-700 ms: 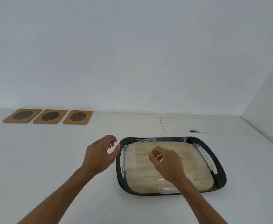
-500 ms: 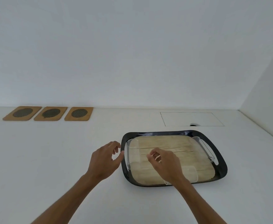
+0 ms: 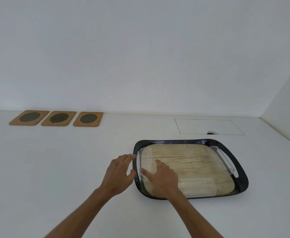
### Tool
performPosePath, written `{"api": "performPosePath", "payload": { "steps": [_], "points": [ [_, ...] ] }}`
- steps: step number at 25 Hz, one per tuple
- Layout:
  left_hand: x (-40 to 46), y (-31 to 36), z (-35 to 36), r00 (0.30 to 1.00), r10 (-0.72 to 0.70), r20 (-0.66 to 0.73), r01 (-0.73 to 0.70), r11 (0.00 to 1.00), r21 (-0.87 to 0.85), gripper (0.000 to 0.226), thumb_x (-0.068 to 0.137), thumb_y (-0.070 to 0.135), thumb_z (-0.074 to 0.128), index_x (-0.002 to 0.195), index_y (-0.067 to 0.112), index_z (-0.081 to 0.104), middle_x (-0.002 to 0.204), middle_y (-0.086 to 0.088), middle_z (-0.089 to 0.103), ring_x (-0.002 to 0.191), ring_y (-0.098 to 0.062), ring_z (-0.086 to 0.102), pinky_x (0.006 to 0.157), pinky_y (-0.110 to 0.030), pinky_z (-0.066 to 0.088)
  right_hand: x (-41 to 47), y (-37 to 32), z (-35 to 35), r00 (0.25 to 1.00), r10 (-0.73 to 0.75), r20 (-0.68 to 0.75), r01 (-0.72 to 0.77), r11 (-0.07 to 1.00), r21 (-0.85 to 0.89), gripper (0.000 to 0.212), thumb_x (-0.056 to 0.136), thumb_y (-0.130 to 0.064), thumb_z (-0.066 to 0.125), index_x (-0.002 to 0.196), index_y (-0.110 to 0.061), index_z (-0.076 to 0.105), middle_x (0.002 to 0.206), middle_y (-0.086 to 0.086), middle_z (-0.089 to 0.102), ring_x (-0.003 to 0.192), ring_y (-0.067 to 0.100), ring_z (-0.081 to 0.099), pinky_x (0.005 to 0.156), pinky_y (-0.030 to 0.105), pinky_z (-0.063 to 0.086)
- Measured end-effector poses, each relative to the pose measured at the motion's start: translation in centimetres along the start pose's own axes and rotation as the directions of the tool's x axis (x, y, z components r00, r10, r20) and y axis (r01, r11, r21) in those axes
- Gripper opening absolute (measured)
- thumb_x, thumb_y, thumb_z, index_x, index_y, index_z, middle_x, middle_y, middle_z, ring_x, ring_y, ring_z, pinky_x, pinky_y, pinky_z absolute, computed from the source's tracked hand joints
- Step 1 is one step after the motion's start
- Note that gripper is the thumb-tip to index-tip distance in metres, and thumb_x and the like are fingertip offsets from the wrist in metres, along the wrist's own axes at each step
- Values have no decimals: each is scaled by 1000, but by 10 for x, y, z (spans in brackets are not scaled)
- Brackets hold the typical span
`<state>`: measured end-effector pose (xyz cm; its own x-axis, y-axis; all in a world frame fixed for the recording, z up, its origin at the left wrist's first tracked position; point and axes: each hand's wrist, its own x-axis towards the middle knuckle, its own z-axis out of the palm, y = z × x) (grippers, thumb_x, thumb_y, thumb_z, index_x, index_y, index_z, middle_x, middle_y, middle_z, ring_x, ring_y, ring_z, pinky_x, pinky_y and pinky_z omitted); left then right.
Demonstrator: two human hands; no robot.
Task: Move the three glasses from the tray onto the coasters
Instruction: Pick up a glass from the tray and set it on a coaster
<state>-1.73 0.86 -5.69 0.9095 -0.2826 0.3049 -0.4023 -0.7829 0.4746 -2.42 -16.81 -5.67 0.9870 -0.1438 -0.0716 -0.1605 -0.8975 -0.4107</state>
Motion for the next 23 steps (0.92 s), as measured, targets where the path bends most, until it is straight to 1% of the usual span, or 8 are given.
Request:
{"api": "performPosePath", "payload": {
  "steps": [2,4,7,11,13,16,20,23],
  "points": [
    [7,-2,7,998,-6,56,4,1000,26,60,82,41,35,136,20,48,141,0,53,132,-18,45,107,-35,33,2,-7,7,999,41,-3,-41,999,-13,85,81,-78,46,136,-13,48,127,6,64,116,29,63,93,41,48],
    [14,-1,15,996,-16,90,11,999,50,61,83,44,38,139,21,46,146,1,49,136,-18,39,110,-36,30,3,-8,11,997,77,8,-77,997,2,87,78,-79,48,135,-13,47,125,6,66,114,29,63,92,41,48],
    [20,-1,24,993,2,118,-7,999,40,57,84,29,51,141,25,43,149,2,44,139,-16,33,111,-36,27,6,-7,16,995,90,37,-91,995,32,88,78,-78,50,138,-13,43,121,7,68,111,28,65,91,40,49],
    [27,-3,32,965,65,252,-85,994,68,71,79,14,38,146,35,30,159,4,25,147,-18,14,118,-42,13,8,0,18,996,84,-22,-81,988,128,74,84,-67,51,136,-15,46,117,4,71,106,26,67,89,39,50],
    [33,-1,33,950,84,302,-111,991,73,77,77,11,37,148,39,23,162,7,15,149,-17,4,119,-45,3,9,4,13,993,104,-48,-92,976,199,71,83,-68,46,131,-16,52,111,2,72,100,23,68,87,38,53],
    [44,3,32,941,115,319,-146,986,75,80,82,14,46,148,44,13,162,12,7,149,-12,-5,117,-44,-8,12,7,-5,991,122,-50,-99,939,330,82,69,-77,32,123,-21,60,95,-2,74,86,17,69,83,38,57],
    [62,17,26,948,177,265,-195,980,42,82,85,36,63,149,41,13,157,19,14,145,-1,0,118,-40,-9,20,15,-38,992,81,-96,-42,933,357,67,80,-73,43,114,-21,68,90,-3,76,79,14,69,68,29,53],
    [73,30,25,977,174,122,-175,985,-3,76,80,43,68,144,39,28,151,14,38,141,-4,28,122,-45,11,26,16,-65,991,8,-134,44,923,383,58,87,-67,49,100,-16,76,85,-1,77,72,13,67,64,27,49]
  ]
}}
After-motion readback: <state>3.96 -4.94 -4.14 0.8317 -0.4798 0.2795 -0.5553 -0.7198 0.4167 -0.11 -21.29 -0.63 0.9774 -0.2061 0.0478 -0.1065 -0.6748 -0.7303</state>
